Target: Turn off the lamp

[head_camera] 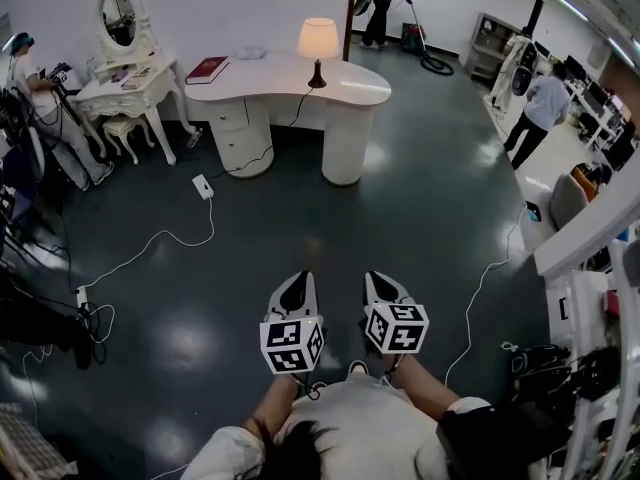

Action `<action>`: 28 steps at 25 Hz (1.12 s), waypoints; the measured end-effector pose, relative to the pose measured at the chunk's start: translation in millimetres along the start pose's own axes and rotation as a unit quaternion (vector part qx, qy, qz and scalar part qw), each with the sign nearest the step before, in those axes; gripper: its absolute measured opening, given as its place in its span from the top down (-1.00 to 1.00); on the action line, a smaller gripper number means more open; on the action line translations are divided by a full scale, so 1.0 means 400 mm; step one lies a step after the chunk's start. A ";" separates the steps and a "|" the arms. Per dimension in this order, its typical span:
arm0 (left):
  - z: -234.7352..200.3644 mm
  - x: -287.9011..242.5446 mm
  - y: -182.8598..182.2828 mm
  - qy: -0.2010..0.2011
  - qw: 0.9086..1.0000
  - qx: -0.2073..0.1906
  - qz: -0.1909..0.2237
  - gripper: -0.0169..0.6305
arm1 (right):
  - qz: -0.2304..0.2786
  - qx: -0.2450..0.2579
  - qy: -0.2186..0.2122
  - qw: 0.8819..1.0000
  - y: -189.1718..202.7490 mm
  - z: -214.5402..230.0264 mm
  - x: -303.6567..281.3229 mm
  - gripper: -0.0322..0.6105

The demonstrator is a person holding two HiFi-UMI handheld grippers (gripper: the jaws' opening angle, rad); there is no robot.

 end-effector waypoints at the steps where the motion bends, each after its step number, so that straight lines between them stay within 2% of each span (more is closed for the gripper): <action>1: -0.012 0.000 -0.004 -0.001 1.000 0.003 0.000 0.92 | -0.003 0.000 0.001 1.000 -0.003 -0.005 -0.005 0.90; 8: -0.053 -0.029 -0.026 -0.011 1.000 0.015 0.008 0.92 | -0.016 -0.004 0.019 1.000 -0.016 0.040 -0.043 0.90; 14: -0.101 -0.100 -0.032 -0.026 1.000 0.015 -0.002 0.92 | -0.023 -0.009 0.003 1.000 -0.053 0.050 -0.155 0.90; 21: -0.155 -0.229 -0.116 -0.043 0.999 0.017 0.007 0.92 | -0.020 0.010 -0.024 0.999 -0.178 0.058 -0.307 0.90; 28: -0.184 -0.369 -0.190 -0.051 0.998 0.021 0.005 0.92 | -0.025 0.021 -0.034 0.999 -0.290 0.101 -0.427 0.90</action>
Point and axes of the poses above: the fingertips, and each gripper's own axes: x backward along the fingers, z to its right, y out of its underside, the point moved 10 cm from there along x, backward along the fingers, and after that the axes turned 9 degrees about -z, right-handed, at the moved point
